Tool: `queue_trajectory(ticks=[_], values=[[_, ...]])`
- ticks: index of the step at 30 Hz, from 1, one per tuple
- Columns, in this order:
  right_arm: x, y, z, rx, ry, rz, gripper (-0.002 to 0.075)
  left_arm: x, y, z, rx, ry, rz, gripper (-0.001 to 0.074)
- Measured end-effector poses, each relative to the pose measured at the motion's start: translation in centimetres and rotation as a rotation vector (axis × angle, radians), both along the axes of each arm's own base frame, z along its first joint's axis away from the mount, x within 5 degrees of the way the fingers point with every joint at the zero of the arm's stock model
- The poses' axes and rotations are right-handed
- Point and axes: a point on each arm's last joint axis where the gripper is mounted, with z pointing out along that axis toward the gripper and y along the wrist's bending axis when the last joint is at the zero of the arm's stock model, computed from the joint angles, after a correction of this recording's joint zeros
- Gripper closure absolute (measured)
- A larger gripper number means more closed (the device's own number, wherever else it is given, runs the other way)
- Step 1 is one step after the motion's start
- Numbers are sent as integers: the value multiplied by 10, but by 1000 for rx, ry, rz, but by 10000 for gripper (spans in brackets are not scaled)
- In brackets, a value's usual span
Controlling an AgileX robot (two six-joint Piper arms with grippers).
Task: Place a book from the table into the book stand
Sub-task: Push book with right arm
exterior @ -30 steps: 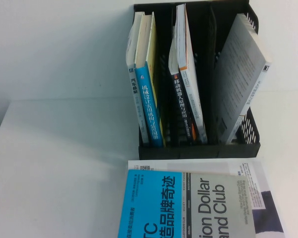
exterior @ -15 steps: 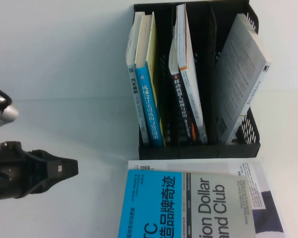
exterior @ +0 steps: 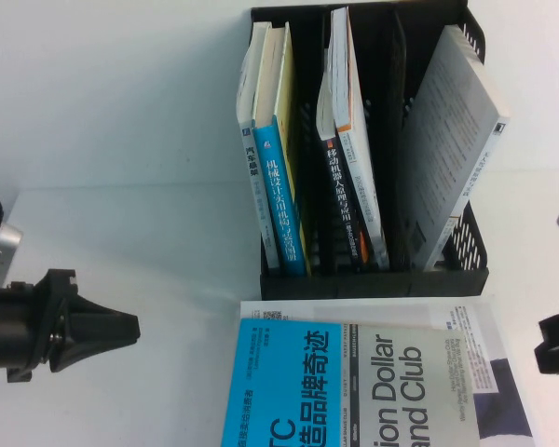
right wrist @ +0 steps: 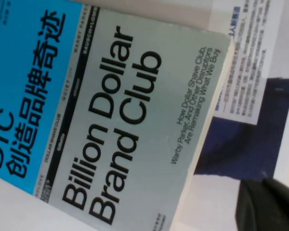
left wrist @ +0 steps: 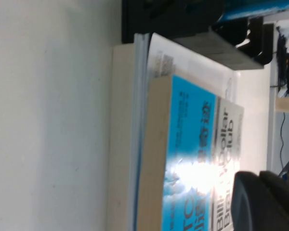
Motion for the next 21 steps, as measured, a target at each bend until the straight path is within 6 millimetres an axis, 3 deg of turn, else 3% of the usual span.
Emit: queue_trajectory(ticks=[3,5,14,17,21], values=[[8,6,-15,-15,50,11,728,1,-2,-6,22,19,-15,713],[14,8,-25,-26,92,11,728,2,-4,-9,42,32,-17,656],[35,17,-70,-58,223,18,727,11,-20,-26,110,63,-24,171],[36,30,-84,-72,259,52,726,15,-20,-35,130,86,-13,115],[34,51,-96,-77,270,95,726,22,-21,-49,111,70,-39,98]])
